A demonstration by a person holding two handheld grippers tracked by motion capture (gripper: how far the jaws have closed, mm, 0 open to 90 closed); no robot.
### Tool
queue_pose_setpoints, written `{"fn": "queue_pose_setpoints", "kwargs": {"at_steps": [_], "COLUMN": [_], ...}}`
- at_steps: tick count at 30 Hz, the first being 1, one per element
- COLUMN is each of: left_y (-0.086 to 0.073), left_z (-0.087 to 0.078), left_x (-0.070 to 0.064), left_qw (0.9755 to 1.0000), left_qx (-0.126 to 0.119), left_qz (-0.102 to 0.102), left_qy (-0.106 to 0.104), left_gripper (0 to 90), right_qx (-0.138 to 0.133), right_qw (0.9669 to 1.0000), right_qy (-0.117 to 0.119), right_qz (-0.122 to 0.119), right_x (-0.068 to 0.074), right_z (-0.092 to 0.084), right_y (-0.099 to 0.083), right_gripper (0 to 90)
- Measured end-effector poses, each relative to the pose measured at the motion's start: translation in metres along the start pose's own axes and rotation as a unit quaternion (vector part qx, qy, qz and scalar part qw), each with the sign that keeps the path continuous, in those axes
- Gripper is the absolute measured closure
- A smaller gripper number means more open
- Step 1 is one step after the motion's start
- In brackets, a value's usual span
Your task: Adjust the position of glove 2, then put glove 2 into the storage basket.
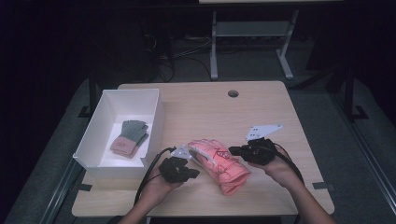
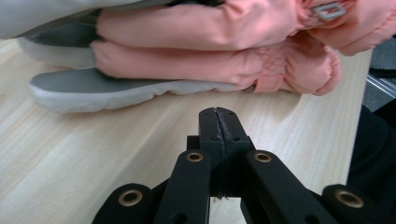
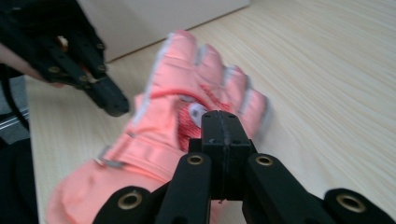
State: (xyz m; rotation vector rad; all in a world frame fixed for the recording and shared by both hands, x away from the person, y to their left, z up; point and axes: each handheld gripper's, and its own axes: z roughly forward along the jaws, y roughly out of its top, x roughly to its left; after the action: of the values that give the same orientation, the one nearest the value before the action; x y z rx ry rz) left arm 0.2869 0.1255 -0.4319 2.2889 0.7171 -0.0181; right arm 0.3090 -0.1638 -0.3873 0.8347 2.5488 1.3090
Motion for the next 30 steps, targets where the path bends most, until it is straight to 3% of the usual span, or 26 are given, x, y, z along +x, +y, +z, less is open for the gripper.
{"fn": "queue_pose_setpoints", "kwargs": {"at_steps": [6, 11, 20, 26, 30], "left_y": [0.002, 0.004, 0.007, 0.014, 0.019], "left_z": [0.005, 0.009, 0.018, 0.027, 0.03], "left_x": [-0.008, -0.013, -0.015, -0.011, -0.005], "left_qw": [0.9999, 1.0, 0.9999, 0.9999, 0.9999], "left_qx": [0.006, 0.006, 0.011, 0.013, 0.013], "left_qz": [0.01, 0.003, -0.001, 0.001, 0.006], "left_qy": [-0.003, -0.007, -0.004, 0.003, 0.007], "left_gripper": [89.6, 89.5, 89.6, 89.6, 89.6], "right_qx": [0.006, 0.021, 0.066, 0.085, 0.095], "right_qw": [0.9995, 0.9986, 0.9964, 0.9952, 0.9949], "right_qy": [-0.026, -0.041, -0.043, -0.043, -0.029], "right_qz": [0.015, 0.027, 0.03, 0.021, 0.015], "right_x": [-0.014, -0.019, -0.021, -0.021, -0.017], "right_z": [-0.014, -0.02, -0.015, -0.002, 0.003], "right_y": [-0.018, -0.034, -0.067, -0.07, -0.071], "right_gripper": [90.0, 90.0, 90.0, 90.0, 90.0]}}
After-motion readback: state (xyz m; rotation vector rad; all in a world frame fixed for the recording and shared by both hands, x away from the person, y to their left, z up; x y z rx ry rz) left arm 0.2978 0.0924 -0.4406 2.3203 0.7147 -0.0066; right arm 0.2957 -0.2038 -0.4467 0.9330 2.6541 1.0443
